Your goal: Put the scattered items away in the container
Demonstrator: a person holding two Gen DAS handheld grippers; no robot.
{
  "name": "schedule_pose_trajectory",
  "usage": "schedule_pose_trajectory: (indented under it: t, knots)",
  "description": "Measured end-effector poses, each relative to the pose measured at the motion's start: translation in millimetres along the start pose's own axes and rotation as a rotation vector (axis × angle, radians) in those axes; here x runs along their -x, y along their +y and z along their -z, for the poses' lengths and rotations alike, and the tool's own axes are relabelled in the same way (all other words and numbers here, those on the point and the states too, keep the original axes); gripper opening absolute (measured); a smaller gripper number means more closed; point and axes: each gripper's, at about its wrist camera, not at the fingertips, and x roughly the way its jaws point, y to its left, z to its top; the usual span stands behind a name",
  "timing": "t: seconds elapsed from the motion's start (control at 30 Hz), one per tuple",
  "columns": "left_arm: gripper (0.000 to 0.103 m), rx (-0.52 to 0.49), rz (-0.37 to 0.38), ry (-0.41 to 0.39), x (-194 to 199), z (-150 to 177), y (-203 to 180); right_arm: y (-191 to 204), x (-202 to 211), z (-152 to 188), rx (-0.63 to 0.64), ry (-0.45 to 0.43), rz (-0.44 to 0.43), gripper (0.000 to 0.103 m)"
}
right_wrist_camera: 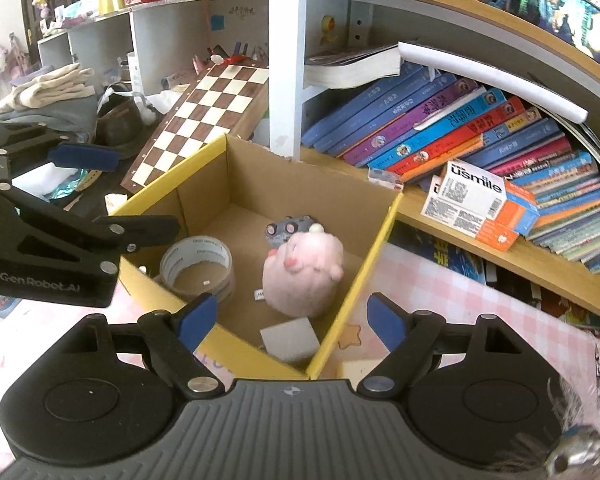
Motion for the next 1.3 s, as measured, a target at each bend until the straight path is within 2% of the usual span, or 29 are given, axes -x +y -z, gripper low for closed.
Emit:
schedule_pose_trajectory:
  t: [0.57, 0.9, 1.3]
  knots:
    - [0.088, 0.029, 0.012, 0.050, 27, 37, -19, -16, 28, 61, -0.117, 0.049, 0.060, 0.083]
    - [0.088, 0.056, 0.019, 0.068, 37, 55, -40, -20, 48, 89, -0.188, 0.033, 0.121, 0.085]
    - [0.088, 0.039, 0.034, 0.079, 46, 66, -69, -25, 67, 119, -0.236, 0.031, 0.178, 0.086]
